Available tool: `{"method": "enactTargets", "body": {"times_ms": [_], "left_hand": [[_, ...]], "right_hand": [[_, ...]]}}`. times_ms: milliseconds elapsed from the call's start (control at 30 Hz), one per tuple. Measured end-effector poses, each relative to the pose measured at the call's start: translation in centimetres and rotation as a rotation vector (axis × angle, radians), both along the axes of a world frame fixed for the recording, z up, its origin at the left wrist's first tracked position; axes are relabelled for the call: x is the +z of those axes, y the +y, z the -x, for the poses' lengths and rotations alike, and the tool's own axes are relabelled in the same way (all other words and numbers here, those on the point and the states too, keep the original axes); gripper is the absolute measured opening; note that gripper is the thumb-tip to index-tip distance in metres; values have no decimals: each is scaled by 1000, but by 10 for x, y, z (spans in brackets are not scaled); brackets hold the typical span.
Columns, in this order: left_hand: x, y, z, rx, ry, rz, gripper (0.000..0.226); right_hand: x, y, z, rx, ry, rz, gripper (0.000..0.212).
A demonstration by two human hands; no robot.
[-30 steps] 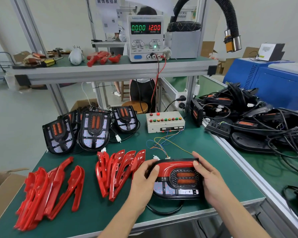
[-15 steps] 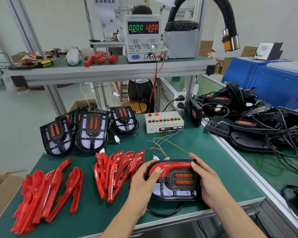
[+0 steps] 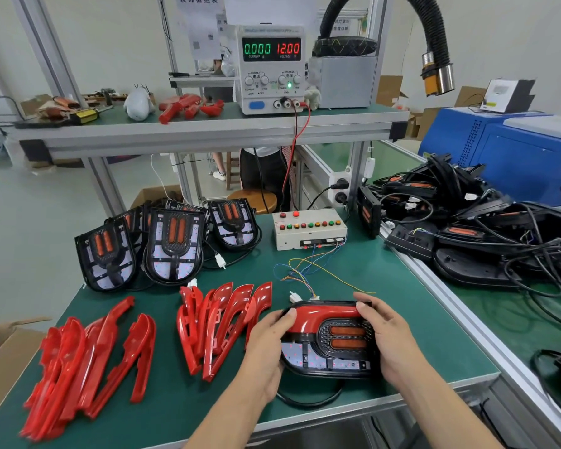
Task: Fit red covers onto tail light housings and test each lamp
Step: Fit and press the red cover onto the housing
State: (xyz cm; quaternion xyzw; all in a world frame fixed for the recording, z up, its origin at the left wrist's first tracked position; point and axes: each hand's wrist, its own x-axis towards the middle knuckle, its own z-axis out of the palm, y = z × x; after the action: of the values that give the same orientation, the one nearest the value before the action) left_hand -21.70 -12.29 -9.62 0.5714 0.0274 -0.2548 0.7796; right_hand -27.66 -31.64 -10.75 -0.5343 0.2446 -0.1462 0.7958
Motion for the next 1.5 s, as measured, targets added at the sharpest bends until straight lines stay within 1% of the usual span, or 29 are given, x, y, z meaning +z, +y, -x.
{"method": "enactTargets", "body": {"times_ms": [67, 200, 300, 433, 600, 667, 733, 967, 1067, 1167, 1267, 1400, 1500], "left_hand": [[1, -1, -4, 4, 44, 7, 13], [1, -4, -8, 39, 113, -28, 11], [2, -6, -8, 55, 108, -49, 6], [1, -9, -8, 77, 72, -90, 9], [-1, -11, -12, 92, 93, -86, 13], [-1, -11, -13, 96, 95, -76, 14], [-1, -10, -13, 88, 70, -62, 16], [2, -11, -7, 93, -49, -80, 22], [2, -11, -5, 49, -123, -110, 31], [1, -3, -7, -71, -167, -159, 33], [2, 7, -9, -210, -117, -70, 30], [1, 11, -12, -214, -154, -58, 24], [1, 11, -12, -198, -111, -13, 26]], "right_hand": [[2, -1, 0, 15, 15, 9, 16], [6, -2, -2, 38, 40, 36, 15], [7, -1, -4, 28, 69, 45, 11], [4, -1, -7, 24, 70, 46, 4], [5, -1, -10, 45, 81, 37, 9], [7, -2, -10, 61, 75, 45, 7], [6, -2, -10, 69, 57, 58, 4], [1, -2, -6, 70, 36, 86, 18], [0, -2, -4, 82, 29, 120, 31], [-2, -3, -6, 74, 33, 141, 33], [-1, -5, -8, 69, 31, 125, 37], [-1, -4, -9, 91, 38, 105, 36], [-1, -3, -9, 94, 36, 109, 35]]}}
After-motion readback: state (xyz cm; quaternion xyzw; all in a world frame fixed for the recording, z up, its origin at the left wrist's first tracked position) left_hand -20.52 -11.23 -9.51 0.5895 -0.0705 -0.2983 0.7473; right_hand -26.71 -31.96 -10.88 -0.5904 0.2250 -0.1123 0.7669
